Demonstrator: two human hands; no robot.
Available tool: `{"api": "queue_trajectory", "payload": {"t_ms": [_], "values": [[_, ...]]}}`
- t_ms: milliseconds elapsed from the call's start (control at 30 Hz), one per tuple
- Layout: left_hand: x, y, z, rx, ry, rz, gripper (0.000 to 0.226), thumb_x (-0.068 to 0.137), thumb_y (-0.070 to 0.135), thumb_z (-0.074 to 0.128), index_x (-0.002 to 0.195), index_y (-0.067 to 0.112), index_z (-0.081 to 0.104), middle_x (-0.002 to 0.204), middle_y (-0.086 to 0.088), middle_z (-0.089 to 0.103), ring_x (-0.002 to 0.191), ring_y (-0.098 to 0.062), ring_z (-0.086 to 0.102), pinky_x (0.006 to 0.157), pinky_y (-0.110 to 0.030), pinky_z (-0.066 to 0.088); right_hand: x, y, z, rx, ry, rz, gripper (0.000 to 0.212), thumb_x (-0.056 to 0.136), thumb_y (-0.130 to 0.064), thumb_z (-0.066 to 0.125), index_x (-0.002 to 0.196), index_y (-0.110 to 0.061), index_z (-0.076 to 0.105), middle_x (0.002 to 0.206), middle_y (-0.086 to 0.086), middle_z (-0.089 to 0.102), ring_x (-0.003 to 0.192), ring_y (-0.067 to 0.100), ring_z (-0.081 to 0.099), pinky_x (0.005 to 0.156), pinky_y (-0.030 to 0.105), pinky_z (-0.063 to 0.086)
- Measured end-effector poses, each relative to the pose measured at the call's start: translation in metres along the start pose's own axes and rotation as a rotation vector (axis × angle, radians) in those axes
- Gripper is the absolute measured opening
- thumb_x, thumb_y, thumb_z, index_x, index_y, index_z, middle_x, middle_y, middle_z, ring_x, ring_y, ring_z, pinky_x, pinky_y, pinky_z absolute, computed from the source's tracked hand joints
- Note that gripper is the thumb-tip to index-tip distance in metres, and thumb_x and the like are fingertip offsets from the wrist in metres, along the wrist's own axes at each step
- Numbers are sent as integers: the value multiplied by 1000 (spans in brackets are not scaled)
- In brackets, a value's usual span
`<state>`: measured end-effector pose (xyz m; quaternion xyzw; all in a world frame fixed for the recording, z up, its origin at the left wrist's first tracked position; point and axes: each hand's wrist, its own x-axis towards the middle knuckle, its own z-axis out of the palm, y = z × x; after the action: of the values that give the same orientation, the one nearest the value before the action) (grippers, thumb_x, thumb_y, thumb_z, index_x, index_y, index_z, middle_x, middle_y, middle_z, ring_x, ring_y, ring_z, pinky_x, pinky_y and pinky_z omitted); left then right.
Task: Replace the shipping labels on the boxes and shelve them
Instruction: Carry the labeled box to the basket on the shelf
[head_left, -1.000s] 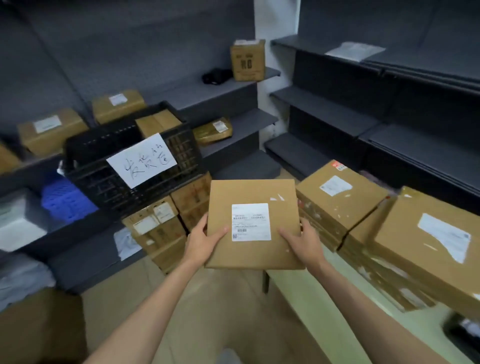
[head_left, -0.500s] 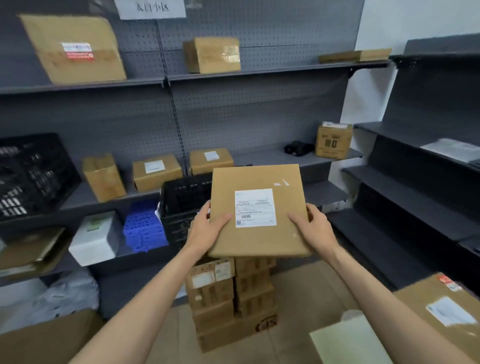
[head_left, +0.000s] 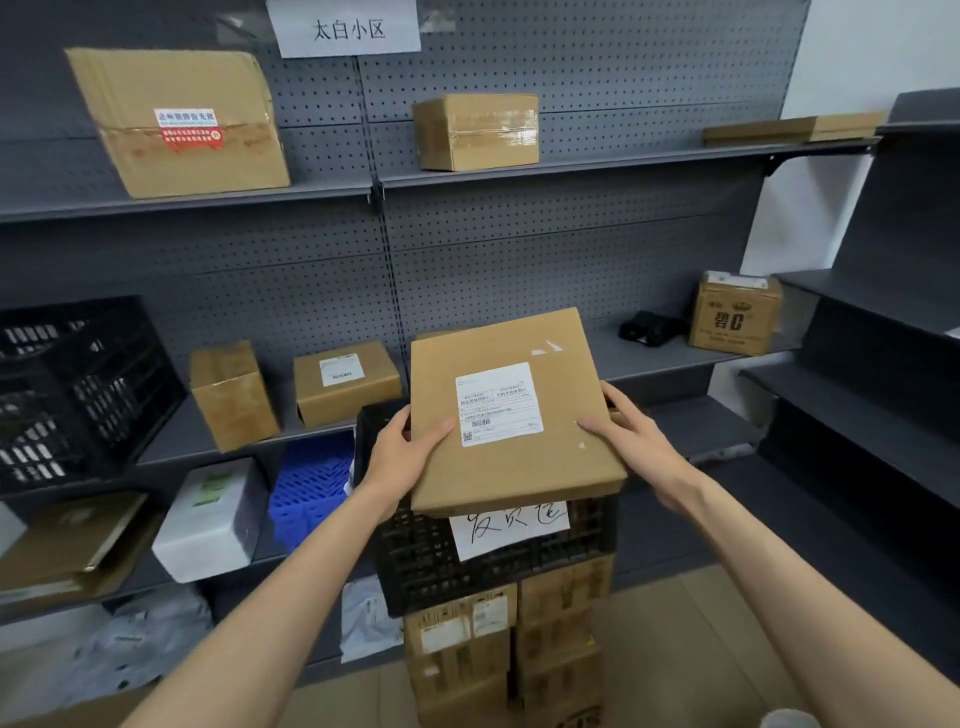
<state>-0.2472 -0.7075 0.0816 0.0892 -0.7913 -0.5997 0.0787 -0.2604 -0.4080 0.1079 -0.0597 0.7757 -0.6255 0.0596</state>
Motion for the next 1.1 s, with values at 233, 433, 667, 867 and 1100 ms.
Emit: {"api": "queue_trajectory", "payload": {"t_ms": [233,433,667,867,1100], "values": [[66,-5,10,-34,-49,-94,56,90,48,70,140,26,55,122,6,67,104,-10,64,76,-27,52,71,1,-6,50,16,7,59,82,-35,75,135,-45,50,108,4,68,98,18,66,72,28,52],[134,8,16,109,-12,-92,80,91,46,71,155,16,34,151,1,46,119,-13,50,96,-30,41,141,6,-1,-100,141,-68,65,68,-58,77,128,-54,51,115,-9,64,100,15,63,87,40,54],[212,44,27,179,-50,103,102,73,71,74,157,32,31,161,6,33,144,-16,37,117,-43,34,195,-3,41,-516,197,-121,76,70,-67,66,139,-51,39,122,-3,54,110,21,54,96,46,46],[276,42,35,192,-165,101,101,74,59,81,157,32,30,147,8,42,130,-14,45,95,-25,39,221,0,87,-825,173,-172,71,76,-62,63,140,-47,37,128,-1,50,120,23,48,91,42,43],[333,-16,31,212,-359,-26,91,71,33,91,148,27,43,125,6,57,103,-8,57,80,-18,46,244,35,130,-1001,166,-84,71,81,-64,56,143,-44,29,135,5,44,125,26,40,91,45,47]]}}
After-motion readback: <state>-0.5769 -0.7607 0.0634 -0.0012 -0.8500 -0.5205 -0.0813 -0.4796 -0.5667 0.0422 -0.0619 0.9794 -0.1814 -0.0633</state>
